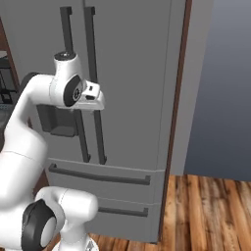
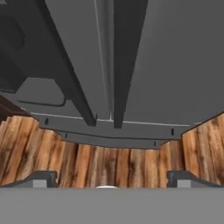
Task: There is a bowl on the dining counter. Grab a lemon wedge from the fridge and place it in the bowl. Then get the liquor bottle and glass cup from the cabinet and place them next to the bowl.
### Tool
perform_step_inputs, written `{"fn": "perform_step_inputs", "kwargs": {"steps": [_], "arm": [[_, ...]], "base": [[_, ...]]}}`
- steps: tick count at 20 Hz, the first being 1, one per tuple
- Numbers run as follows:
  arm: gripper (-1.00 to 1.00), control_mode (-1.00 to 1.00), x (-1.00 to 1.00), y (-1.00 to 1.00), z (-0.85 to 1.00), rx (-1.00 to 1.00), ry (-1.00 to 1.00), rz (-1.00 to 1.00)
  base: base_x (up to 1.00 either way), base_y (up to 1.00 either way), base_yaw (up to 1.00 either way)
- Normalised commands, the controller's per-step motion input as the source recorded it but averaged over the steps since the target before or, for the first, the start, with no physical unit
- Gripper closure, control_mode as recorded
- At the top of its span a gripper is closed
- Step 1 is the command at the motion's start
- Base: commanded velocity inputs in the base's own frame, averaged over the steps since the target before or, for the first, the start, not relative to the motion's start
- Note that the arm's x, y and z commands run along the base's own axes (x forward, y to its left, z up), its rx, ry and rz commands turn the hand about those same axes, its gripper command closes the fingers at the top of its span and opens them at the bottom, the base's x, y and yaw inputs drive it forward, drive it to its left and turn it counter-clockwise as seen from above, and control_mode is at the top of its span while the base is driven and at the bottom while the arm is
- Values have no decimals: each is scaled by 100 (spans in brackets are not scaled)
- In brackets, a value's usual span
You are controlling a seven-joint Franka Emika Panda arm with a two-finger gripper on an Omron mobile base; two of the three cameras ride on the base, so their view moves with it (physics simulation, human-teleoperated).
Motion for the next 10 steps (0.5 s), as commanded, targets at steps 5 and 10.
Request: {"fn": "perform_step_inputs", "kwargs": {"steps": [5, 10], "arm": [[-100, -100, 41, -15, 28, 0, -26, -11], [-100, -100, 51, 11, 18, 0, -21, -14]], "base": [[0, 0, 0], [0, 0, 0]]}}
